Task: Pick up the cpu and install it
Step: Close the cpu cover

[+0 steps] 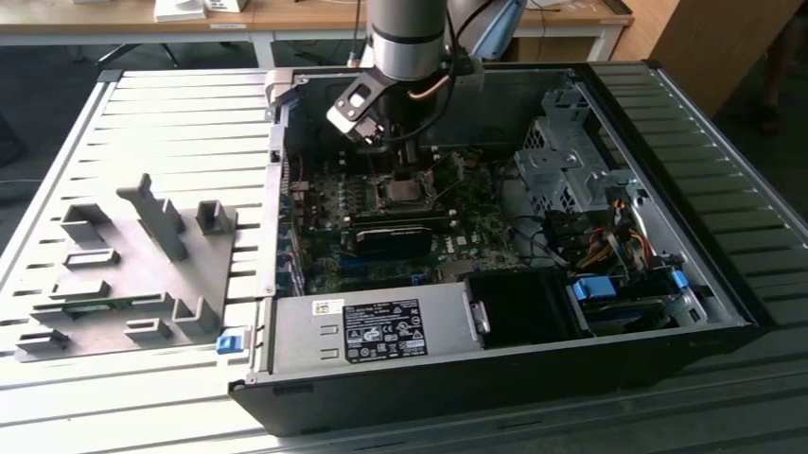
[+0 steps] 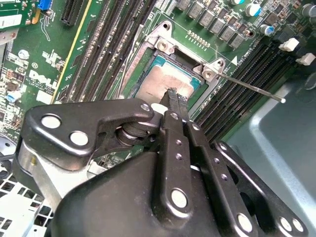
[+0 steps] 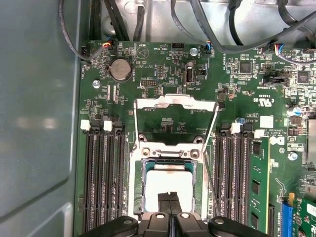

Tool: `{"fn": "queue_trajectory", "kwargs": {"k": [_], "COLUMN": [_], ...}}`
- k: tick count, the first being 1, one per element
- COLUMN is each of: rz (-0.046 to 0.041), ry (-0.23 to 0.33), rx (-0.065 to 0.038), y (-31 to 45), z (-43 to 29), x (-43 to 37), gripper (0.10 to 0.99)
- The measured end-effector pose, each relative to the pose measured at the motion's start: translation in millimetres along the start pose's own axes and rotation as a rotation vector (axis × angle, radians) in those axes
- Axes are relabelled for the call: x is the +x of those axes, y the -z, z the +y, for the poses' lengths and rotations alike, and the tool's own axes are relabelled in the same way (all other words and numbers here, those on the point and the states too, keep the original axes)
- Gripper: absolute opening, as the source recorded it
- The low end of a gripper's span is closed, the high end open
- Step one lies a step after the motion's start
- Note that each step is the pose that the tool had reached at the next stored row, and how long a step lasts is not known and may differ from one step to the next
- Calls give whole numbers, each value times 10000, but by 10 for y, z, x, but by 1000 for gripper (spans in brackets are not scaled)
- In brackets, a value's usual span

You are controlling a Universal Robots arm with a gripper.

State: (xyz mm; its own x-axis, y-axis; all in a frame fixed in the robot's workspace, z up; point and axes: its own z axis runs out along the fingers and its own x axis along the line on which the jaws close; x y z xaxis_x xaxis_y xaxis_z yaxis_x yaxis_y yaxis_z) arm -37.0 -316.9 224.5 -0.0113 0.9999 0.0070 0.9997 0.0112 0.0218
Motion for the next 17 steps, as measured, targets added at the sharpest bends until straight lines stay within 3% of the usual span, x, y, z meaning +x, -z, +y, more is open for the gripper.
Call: {"fn": "queue_trajectory", "kwargs": {"k": [11, 17], "rz": [1, 9], "ry": [0, -1], "rx": [39, 56], "y": [89, 251], "z": [2, 5], "x": [1, 2], "gripper": [106, 106]}}
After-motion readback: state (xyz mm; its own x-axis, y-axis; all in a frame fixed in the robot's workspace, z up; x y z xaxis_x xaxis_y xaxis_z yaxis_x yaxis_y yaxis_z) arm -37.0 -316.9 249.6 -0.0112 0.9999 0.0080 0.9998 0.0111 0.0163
